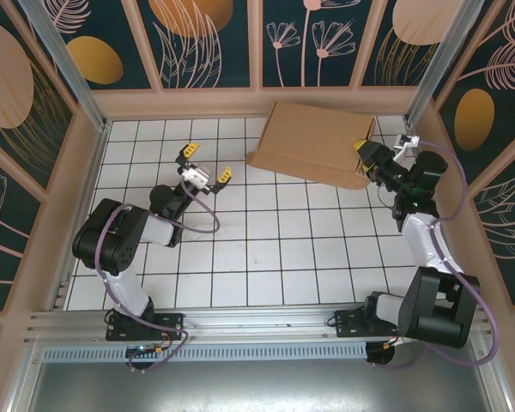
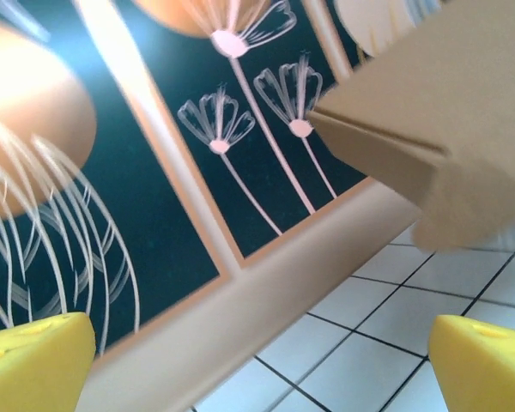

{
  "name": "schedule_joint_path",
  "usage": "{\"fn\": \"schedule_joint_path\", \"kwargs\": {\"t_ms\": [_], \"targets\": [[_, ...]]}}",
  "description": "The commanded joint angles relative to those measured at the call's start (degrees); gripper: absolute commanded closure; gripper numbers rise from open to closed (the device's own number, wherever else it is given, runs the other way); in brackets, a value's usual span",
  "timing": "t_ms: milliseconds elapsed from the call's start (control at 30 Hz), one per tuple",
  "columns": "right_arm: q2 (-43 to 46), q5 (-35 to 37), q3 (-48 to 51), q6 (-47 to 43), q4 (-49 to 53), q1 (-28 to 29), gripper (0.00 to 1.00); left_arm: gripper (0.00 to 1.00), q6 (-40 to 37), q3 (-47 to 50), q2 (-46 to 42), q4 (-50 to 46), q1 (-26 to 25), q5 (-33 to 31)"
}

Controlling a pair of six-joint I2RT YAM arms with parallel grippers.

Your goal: Fold the paper box

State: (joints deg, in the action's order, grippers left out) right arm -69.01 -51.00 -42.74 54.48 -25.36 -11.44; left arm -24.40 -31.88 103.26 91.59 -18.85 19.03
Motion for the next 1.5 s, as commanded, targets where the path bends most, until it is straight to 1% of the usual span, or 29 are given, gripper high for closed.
{"fn": "schedule_joint_path", "kwargs": {"t_ms": [0,200,367,567,633,700,800,900,1000,1133,1333,1467], "targets": [[1.90,-5.31,-2.08,4.17,0.53,-0.75,0.51,0.02,-19.06,-2.09,2.81,13.20,-2.48,0.38],[4.66,-10.07,-2.26,5.80,2.26,-1.52,0.51,0.03,-32.63,-4.41,3.88,13.32,-7.07,-0.53],[6.53,-13.76,-1.73,9.08,1.92,-3.24,0.51,0.04,-39.51,-5.89,3.57,13.28,-9.40,1.71],[7.29,-18.09,0.01,10.30,2.63,-4.72,0.53,0.02,-37.15,-6.01,1.37,13.35,-10.11,7.54],[7.34,-19.35,0.33,9.80,4.15,-5.16,0.53,0.01,-35.22,-5.98,0.42,13.39,-10.15,7.38],[7.34,-20.26,0.60,9.29,5.28,-5.51,0.53,0.01,-35.58,-5.91,-0.16,13.38,-10.14,7.78],[7.20,-21.76,0.93,8.80,6.99,-6.25,0.54,0.02,-36.74,-6.66,-0.38,13.40,-10.15,10.00],[6.44,-22.12,-0.06,4.77,12.10,-5.41,0.53,0.02,-37.64,-6.89,-0.67,13.37,-10.15,12.50],[6.02,-22.30,0.75,3.74,13.15,-5.17,0.53,0.02,-37.58,-6.16,-1.89,13.42,-10.25,13.62],[5.78,-22.51,1.35,3.00,13.82,-4.85,0.54,0.05,-38.84,-6.00,-2.13,13.42,-10.33,14.69],[5.68,-22.46,1.61,1.23,15.57,-4.68,0.54,0.15,-40.57,-5.94,-2.36,13.33,-10.50,18.73],[5.51,-21.97,1.53,-0.09,17.20,-4.84,0.54,0.19,-40.65,-5.65,-2.60,13.27,-10.50,19.23]]}}
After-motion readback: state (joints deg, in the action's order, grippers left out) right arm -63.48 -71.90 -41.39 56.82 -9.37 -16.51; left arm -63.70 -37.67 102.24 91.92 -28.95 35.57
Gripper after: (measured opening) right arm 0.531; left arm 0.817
